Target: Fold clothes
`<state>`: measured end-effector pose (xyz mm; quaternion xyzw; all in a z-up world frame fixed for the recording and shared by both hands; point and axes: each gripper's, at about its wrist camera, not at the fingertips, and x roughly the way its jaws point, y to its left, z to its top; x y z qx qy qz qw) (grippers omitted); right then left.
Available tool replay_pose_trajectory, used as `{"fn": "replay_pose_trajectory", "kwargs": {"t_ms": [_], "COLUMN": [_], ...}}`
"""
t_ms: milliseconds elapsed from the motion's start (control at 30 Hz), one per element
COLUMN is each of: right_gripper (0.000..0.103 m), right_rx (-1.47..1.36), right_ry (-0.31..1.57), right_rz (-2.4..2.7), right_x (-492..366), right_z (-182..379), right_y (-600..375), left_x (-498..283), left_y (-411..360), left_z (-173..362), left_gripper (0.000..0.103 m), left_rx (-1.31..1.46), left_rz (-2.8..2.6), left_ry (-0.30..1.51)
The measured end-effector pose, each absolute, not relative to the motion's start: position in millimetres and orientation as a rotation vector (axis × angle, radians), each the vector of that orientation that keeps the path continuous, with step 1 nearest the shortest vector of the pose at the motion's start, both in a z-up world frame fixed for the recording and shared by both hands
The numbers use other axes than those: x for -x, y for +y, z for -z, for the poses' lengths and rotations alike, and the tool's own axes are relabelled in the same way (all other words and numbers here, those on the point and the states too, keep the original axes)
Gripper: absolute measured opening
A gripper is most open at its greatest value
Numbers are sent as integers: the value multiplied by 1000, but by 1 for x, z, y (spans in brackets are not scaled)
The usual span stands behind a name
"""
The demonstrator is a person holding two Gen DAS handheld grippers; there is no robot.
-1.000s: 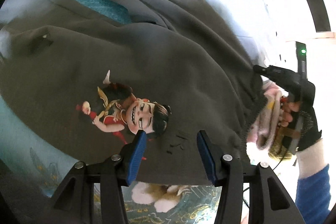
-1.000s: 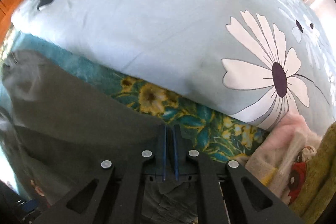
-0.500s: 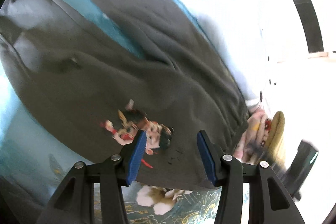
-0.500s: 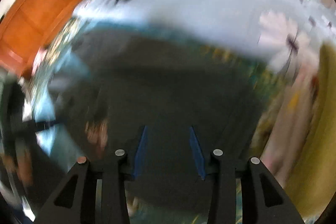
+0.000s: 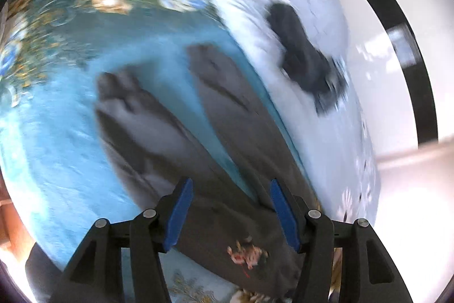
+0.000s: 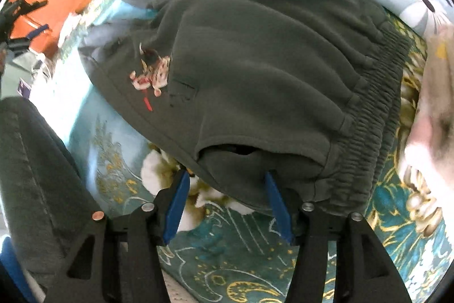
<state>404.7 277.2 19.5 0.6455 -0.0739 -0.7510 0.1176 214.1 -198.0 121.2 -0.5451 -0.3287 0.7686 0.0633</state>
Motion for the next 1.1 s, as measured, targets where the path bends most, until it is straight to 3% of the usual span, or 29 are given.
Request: {"fn": "replay_pose_trajectory", "kwargs": {"t_ms": [67, 100, 133, 300, 400, 533, 667, 700, 767, 833, 933, 1100], "right_gripper": [48, 30, 22, 4, 4, 4, 4, 5, 17, 55, 61, 61], "right_rx": [-1919, -1927, -1940, -2015, -2052, -1964, -1947, -1952, -1955, -1922, -1803, -1616], "right_ry": [-154, -141, -173, -211, -224, -432, -643, -712, -902, -1133, -1496, -1899], "right_rz": [2189, 2188, 2177, 2081, 2069, 2170, 2285, 2294, 2301, 2283, 2243, 2220], "right_x": [-409, -411, -413, -427, -434, -435, -449, -454, -468, -483, -496, -496], "right_z": [-15, -15, -13, -1, 6, -13, -29, -28, -25, -22, -11, 2], "right_y": [274, 274, 276, 280, 282, 302, 336, 344, 361, 373, 380, 393], "left_x": [-213, -213, -213, -216, -210, -202, -187, -183, -176, -167, -153, -143], "left_y": [-224, -235, -246, -280, -286, -300, -301, -300, -300, -299, -292, -290], "left_z": [-112, -105, -99, -60, -39, -15, 2, 8, 20, 33, 49, 71], "left_gripper": [61, 61, 61, 61, 61, 61, 61, 61, 61, 61, 61, 63], "left_rx": [1672, 1687, 1701, 1725, 1729, 1706, 1801, 1823, 1848, 1880, 1970, 1942], "left_rz": [-2337, -2339, -2340, -2229, -2158, -2101, -2158, -2167, -2177, -2212, -2266, -2219], "left_ry": [-1082, -1124, -1167, -1375, -1480, -1628, -1540, -1517, -1488, -1409, -1192, -1198]}}
